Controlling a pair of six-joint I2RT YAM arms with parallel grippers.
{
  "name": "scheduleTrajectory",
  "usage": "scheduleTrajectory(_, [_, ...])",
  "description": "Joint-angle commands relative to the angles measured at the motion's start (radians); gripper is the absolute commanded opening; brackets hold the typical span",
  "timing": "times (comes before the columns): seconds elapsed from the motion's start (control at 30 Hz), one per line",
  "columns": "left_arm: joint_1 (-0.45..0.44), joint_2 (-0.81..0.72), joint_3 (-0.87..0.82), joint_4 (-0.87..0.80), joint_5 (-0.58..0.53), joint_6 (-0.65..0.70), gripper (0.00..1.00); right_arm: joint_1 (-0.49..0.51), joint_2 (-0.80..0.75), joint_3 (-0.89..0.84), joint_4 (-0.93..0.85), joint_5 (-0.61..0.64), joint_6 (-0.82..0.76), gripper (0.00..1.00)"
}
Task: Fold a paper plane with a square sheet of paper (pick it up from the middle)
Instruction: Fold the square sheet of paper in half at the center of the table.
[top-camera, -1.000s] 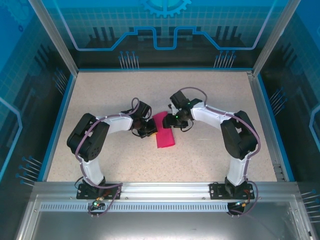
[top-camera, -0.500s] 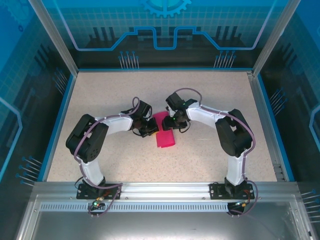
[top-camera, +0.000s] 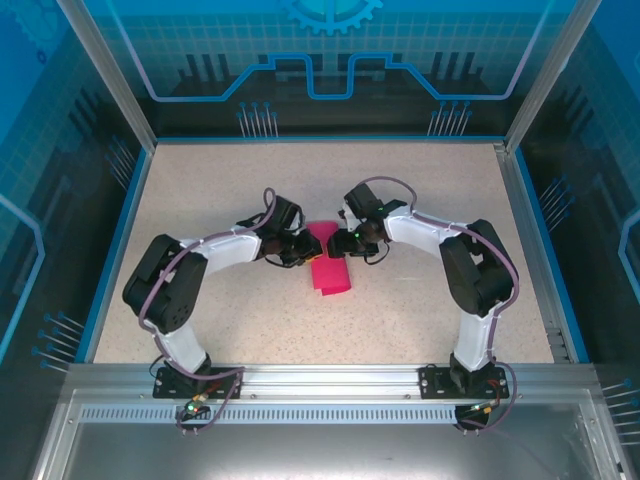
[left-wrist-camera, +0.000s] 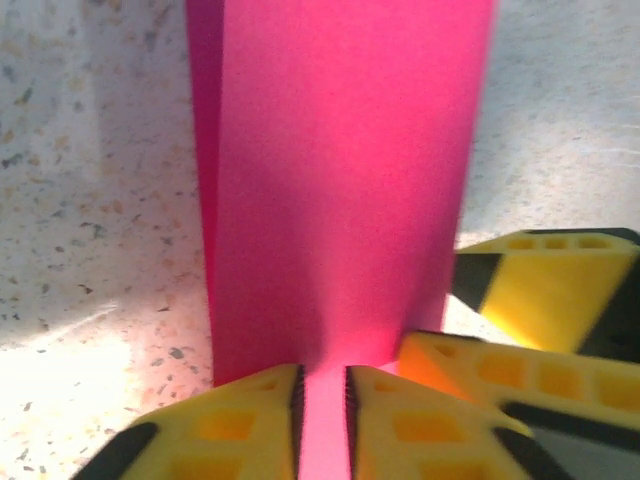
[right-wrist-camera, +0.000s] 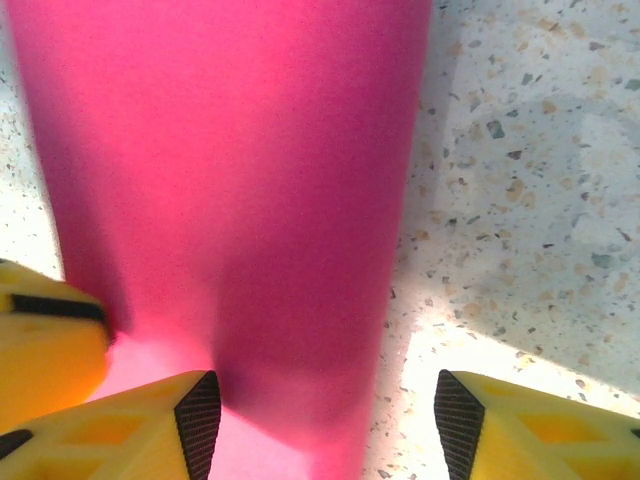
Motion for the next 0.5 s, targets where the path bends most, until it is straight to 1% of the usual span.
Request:
scheduleTrajectory(0.0, [-0.007,-0.092,-0.025,-0.016,-0.020,0.026,0.29,-0.018,-0.022,-0.017,0.001,-0.012,0.011,0.61])
scheduleTrajectory(0.03, [-0.007,-0.106,-0.032,-0.023,-0.036,0.030,0.32,-0.019,-0.021,-0.019,0.002,-0.012,0.011,0.60])
scheduleTrajectory(0.13, [-0.007,-0.116,-0.041,-0.042,-0.056,0.040,0.33,-0.022,-0.018,-0.019,0.000,-0.007,0.011,0.59])
scheduleTrajectory(0.3, [-0.007,-0.077,-0.041,-0.017,-0.031,0.028,0.32,-0.021,-0.015,-0.020,0.000,0.001,0.009,0.57])
scheduleTrajectory(0.4, [-0.007,-0.053,-0.026,-0.036,-0.050,0.018,0.32,-0.025,-0.017,-0.025,0.000,-0.001,0.009,0.56])
scheduleTrajectory(0.47, [-0.007,-0.041,-0.027,-0.038,-0.061,0.013,0.33,-0.027,-0.019,-0.027,0.000,-0.002,0.009,0.56])
